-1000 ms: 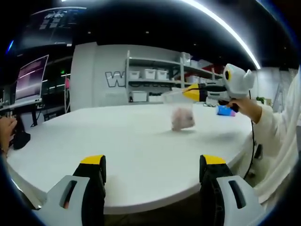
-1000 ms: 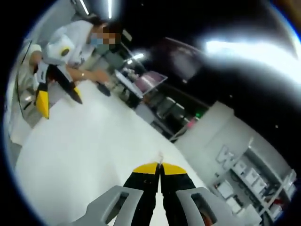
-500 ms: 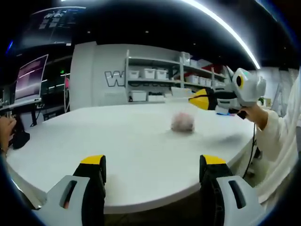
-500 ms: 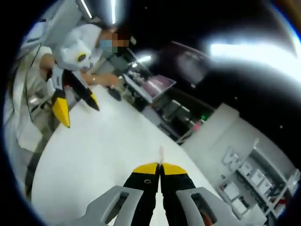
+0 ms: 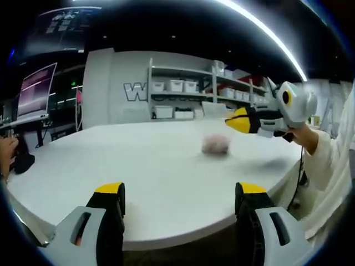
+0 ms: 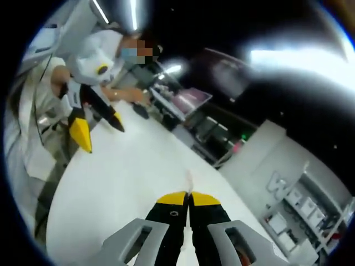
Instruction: Open the resealable bag by pulling the two sides of the seal apart until the entire bag opening is separated and visibly accessible.
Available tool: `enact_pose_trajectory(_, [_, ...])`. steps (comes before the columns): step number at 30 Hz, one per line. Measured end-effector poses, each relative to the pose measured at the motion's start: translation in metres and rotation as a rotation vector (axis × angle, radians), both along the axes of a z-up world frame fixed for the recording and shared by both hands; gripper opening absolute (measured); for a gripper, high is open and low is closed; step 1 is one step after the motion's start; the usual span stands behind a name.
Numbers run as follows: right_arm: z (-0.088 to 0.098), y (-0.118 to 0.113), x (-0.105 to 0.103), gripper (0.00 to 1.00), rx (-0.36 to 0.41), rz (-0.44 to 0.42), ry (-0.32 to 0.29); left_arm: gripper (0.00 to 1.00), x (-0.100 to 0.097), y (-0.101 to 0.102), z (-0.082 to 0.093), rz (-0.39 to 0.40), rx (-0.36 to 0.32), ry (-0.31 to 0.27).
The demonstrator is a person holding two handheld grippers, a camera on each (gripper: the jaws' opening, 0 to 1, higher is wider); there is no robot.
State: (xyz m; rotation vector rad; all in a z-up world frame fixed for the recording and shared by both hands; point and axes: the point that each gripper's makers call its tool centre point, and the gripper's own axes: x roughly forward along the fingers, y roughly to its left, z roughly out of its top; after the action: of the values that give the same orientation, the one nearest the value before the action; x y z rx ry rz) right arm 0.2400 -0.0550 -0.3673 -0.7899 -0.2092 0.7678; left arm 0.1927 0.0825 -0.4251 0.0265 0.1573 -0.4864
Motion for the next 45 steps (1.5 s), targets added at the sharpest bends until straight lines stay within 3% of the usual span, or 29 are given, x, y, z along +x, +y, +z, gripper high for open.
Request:
enact_pose_trajectory(9, [-0.024,0.005,-0.012,0.00,0.006,0.011,0.063,0.80,-0.001,0.000,-0.001,0.001,-0.004,0.001])
enact_pose_trajectory(23, [-0.045,0.005,-0.021,0.00,0.075,0.023,0.148,0.80,-0.002,-0.006,-0.002,-0.014,-0.014,0.012])
enact_pose_trajectory(31, [-0.041,0.012,-0.030,0.00,0.127,0.082,0.144,0.76,-0.001,-0.014,0.008,-0.036,-0.067,-0.015])
enact_pose_trajectory(37, [-0.046,0.013,-0.031,0.00,0.088,0.067,0.112,0.70,0.000,-0.022,0.006,-0.061,-0.078,-0.004])
enact_pose_trajectory(45, [-0.045,0.012,-0.031,0.00,0.108,0.068,0.115,0.61,0.000,-0.041,0.013,-0.131,-0.178,0.002])
